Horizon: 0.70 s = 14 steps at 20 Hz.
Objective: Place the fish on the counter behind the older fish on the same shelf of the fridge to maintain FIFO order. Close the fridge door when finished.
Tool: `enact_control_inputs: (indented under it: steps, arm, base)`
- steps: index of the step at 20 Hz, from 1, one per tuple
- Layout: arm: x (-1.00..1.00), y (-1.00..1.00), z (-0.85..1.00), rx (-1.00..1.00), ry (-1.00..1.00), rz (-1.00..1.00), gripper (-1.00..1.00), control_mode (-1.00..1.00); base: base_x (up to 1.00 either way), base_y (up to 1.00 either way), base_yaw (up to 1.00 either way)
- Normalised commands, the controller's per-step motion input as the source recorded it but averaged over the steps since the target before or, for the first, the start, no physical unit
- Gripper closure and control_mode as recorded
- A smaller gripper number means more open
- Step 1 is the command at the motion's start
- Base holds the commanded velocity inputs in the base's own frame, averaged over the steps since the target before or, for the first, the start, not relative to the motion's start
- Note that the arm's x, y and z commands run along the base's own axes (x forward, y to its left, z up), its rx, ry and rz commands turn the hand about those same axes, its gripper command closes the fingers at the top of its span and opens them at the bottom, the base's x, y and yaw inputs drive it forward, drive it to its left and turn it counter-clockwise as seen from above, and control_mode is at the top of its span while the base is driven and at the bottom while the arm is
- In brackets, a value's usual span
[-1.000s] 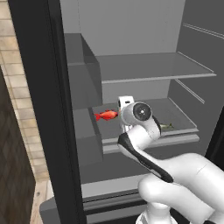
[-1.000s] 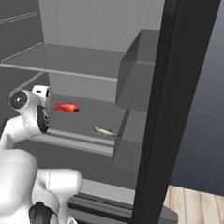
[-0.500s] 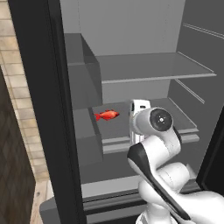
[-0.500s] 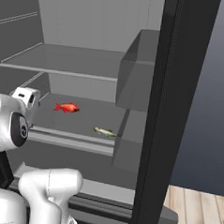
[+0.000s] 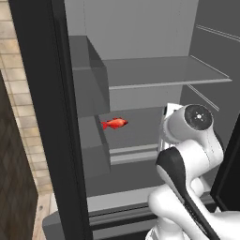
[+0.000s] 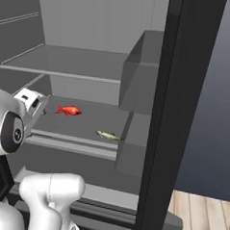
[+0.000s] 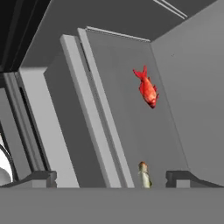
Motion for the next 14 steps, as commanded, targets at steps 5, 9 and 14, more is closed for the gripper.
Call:
enact_control_inputs:
  steps: [5,9,14]
  arm:
    - [0.00,0.00,-0.01,0.00,0.00,0.00,-1.00,-1.00]
    - [-0.03,-0.25,-0.06,0.05,-0.01,0.00,-1.00,-1.00]
    - [-0.02,-0.06,-0.07,0.01,0.00,0.00,-1.00,-1.00]
  base:
    - [0.00,0.00,0.00]
    - [0.00,0.00,0.00]
    - [0.00,0.00,0.00]
